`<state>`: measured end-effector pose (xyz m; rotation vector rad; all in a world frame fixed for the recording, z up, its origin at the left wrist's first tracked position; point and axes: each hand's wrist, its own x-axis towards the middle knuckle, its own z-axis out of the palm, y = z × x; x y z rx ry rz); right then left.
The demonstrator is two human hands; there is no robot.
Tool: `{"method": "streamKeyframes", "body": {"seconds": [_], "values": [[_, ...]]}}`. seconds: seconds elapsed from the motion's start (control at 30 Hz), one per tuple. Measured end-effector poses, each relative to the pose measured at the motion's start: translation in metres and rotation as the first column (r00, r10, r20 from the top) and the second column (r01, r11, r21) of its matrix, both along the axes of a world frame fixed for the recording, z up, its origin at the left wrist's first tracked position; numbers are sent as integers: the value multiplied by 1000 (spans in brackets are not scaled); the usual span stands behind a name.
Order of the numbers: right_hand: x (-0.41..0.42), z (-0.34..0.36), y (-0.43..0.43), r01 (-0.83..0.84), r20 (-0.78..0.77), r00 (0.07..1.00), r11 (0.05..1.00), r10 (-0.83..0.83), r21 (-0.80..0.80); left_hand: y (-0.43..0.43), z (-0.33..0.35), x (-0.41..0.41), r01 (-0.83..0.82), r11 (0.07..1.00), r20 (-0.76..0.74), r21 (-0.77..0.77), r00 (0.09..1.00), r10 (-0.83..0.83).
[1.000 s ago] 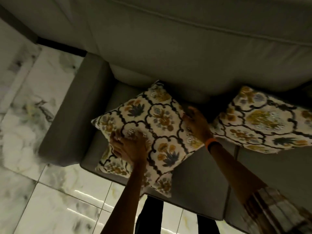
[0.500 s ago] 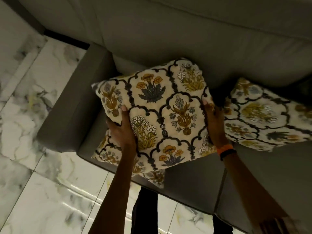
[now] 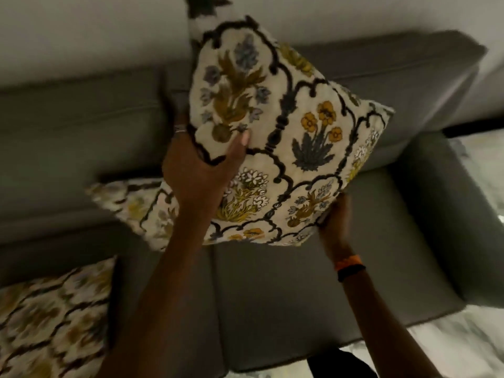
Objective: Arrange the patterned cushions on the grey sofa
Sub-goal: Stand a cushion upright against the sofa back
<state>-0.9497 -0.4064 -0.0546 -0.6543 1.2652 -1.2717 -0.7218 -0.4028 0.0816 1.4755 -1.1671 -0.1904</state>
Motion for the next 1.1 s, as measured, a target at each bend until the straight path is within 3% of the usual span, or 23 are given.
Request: {"method": "streamKeyframes", "body": {"seconds": [0.07, 0.17, 0.27, 0.33, 0.53, 0.67, 0.83, 0.93, 1.1], "values": [[-62, -15, -25, 96, 40, 994, 990, -101, 101, -47, -6, -70, 130, 991, 141, 12, 981, -131], [-133, -43, -53, 115, 116, 983, 967, -144, 228, -109, -27, -162, 272, 952, 314, 139, 900, -303], [-194, -80, -75, 100, 175, 970, 928, -171, 358, -154, -58, -251, 246, 959, 572, 139, 770, -281], [-223, -107, -85, 69, 219, 962, 921, -164, 384, -172, -72, -295, 279, 950, 647, 143, 700, -303], [-278, -186, -124, -48, 322, 935, 843, -151, 535, -226, -138, -382, 329, 878, 702, 348, 530, -476], [-286, -217, -141, -35, 278, 945, 796, -170, 604, -234, -169, -409, 320, 794, 664, 517, 435, -608], [-276, -226, -138, 13, 298, 929, 821, -222, 570, -249, -165, -410, 372, 764, 633, 527, 427, -645], [-270, -230, -113, 12, 231, 955, 799, -188, 601, -245, -160, -400, 279, 732, 623, 621, 391, -677], [-238, -221, -47, 91, 40, 990, 825, -136, 558, -201, -149, -339, 191, 820, 746, 539, 344, -570]]}}
